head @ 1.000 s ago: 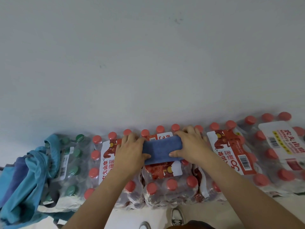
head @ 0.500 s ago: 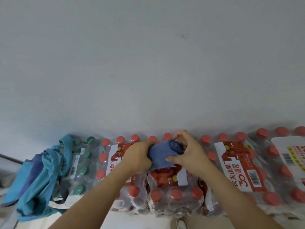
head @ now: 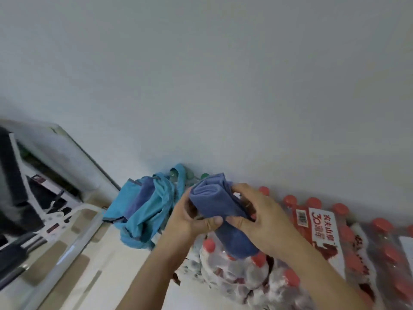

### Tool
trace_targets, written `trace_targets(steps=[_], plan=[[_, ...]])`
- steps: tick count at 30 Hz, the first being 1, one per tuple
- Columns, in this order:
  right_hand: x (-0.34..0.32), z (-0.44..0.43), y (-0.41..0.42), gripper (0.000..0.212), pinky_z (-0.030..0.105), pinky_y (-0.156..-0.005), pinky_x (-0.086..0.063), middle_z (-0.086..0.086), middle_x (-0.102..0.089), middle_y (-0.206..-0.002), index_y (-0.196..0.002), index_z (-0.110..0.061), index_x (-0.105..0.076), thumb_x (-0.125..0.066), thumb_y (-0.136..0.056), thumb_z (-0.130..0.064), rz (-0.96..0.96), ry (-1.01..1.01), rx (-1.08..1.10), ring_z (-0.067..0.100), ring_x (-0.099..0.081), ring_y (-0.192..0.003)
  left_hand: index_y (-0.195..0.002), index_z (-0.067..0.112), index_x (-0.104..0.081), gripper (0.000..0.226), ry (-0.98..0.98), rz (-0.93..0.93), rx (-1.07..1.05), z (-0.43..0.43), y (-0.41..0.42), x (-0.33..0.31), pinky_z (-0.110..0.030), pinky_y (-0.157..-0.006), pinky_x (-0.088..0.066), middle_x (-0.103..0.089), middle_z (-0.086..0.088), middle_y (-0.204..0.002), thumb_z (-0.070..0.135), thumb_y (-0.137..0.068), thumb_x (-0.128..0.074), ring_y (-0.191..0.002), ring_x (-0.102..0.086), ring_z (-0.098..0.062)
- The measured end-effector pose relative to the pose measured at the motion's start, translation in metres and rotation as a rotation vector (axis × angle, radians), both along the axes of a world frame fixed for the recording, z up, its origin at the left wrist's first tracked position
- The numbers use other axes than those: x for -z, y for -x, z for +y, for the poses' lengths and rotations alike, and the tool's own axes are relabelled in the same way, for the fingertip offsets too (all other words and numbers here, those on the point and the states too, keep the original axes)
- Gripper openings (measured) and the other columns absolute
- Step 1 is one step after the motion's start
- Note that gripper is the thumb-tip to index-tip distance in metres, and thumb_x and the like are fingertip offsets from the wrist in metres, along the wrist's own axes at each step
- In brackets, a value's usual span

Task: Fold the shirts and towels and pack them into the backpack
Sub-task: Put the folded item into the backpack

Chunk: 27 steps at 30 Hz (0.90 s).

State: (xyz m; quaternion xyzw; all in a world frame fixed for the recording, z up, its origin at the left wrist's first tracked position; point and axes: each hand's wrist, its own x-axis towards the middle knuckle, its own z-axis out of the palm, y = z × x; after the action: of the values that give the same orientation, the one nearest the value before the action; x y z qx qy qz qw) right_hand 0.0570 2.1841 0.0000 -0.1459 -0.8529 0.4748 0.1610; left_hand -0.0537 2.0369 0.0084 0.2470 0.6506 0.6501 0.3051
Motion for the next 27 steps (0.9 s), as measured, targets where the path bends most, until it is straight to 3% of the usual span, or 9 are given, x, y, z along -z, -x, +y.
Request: trace_targets(steps=[5, 8, 10, 13, 16, 20, 22, 24, 27], plan=[[-0.007, -0.084, 0.051, 0.047, 0.029, -0.089, -0.048, -0.018, -0.062, -0.118, -0.123, -0.042, -0.046, -0.066, -0.082, -0.031, -0.02, -0.145, -0.183, 0.005, -0.058, -0.106, -0.11, 0.015, -0.062, 0.065, 0.081, 0.265, -0.074, -0.099, 0.045, -0.016, -0.024, -0.075, -0.053, -0.072, 0.002, -0.102, 0.028, -0.051, -0.086, -0.093, -0.068, -0.014], [-0.01, -0.141, 0.085, 0.049, 0.027, -0.087, -0.049, -0.019, -0.063, -0.116, -0.123, -0.048, -0.041, -0.064, -0.084, -0.028, -0.038, -0.144, -0.24, 0.002, -0.058, -0.104, -0.105, 0.015, -0.059, 0.067, 0.006, 0.204, -0.267, -0.155, 0.061, -0.011, -0.021, -0.07, -0.053, -0.071, 0.002, -0.098, 0.03, -0.046, -0.085, -0.089, -0.068, -0.013], [-0.005, -0.176, 0.109, 0.047, 0.03, -0.085, -0.052, -0.015, -0.066, -0.108, -0.119, -0.049, -0.045, -0.065, -0.084, -0.026, -0.009, 0.007, -0.212, 0.005, -0.062, -0.1, -0.112, 0.021, -0.053, 0.074, -0.042, 0.096, -0.384, -0.183, 0.073, -0.003, -0.026, -0.071, -0.055, -0.072, 0.0, -0.101, 0.03, -0.046, -0.085, -0.092, -0.069, -0.016], [0.006, -0.221, 0.138, 0.039, 0.034, -0.075, -0.057, 0.001, -0.07, -0.092, -0.11, -0.038, -0.055, -0.069, -0.085, -0.011, 0.016, 0.493, -0.102, 0.016, -0.069, -0.087, -0.122, 0.032, -0.045, 0.075, -0.011, -0.039, -0.372, -0.212, 0.091, 0.001, -0.031, -0.069, -0.057, -0.073, -0.006, -0.099, 0.023, -0.062, -0.089, -0.089, -0.071, -0.021], [0.017, -0.244, 0.161, 0.036, 0.041, -0.077, -0.058, 0.01, -0.071, -0.094, -0.111, -0.032, -0.057, -0.071, -0.084, -0.012, -0.059, 0.594, -0.086, 0.023, -0.07, -0.088, -0.115, 0.029, -0.05, 0.063, 0.118, -0.064, -0.313, -0.231, 0.109, 0.006, -0.024, -0.062, -0.056, -0.074, 0.007, -0.091, 0.018, -0.064, -0.084, -0.08, -0.071, -0.011], [0.025, -0.238, 0.187, 0.026, 0.022, -0.079, -0.052, -0.001, -0.071, -0.095, -0.108, -0.031, -0.06, -0.063, -0.09, -0.012, -0.205, 0.437, -0.071, 0.014, -0.067, -0.089, -0.097, 0.028, -0.057, 0.042, 0.307, 0.076, -0.355, -0.242, 0.153, 0.019, -0.014, -0.055, -0.05, -0.071, 0.009, -0.086, 0.014, -0.067, -0.083, -0.073, -0.067, -0.001], [0.034, -0.21, 0.197, 0.027, 0.027, -0.089, -0.049, -0.005, -0.063, -0.112, -0.117, -0.036, -0.055, -0.059, -0.092, -0.027, -0.312, 0.062, 0.13, 0.014, -0.059, -0.105, -0.09, 0.026, -0.058, 0.035, 0.356, 0.106, -0.426, -0.239, 0.18, 0.022, -0.015, -0.053, -0.048, -0.07, 0.009, -0.083, 0.013, -0.068, -0.081, -0.068, -0.065, -0.002], [0.041, -0.179, 0.203, 0.049, 0.04, -0.097, -0.045, 0.0, -0.053, -0.13, -0.136, -0.03, -0.04, -0.054, -0.091, -0.042, -0.475, -0.256, 0.275, 0.023, -0.051, -0.119, -0.092, 0.026, -0.057, 0.036, 0.373, 0.114, -0.443, -0.227, 0.207, 0.022, -0.019, -0.057, -0.05, -0.068, 0.011, -0.083, 0.015, -0.068, -0.081, -0.072, -0.066, -0.005], [0.057, -0.147, 0.212, 0.062, 0.04, -0.094, -0.046, 0.004, -0.054, -0.131, -0.137, -0.019, -0.036, -0.056, -0.088, -0.051, -0.651, -0.092, 0.309, 0.027, -0.053, -0.117, -0.105, 0.027, -0.051, 0.047, 0.422, 0.167, -0.338, -0.197, 0.239, 0.02, -0.032, -0.072, -0.054, -0.067, 0.01, -0.093, 0.022, -0.069, -0.081, -0.082, -0.065, -0.011]])
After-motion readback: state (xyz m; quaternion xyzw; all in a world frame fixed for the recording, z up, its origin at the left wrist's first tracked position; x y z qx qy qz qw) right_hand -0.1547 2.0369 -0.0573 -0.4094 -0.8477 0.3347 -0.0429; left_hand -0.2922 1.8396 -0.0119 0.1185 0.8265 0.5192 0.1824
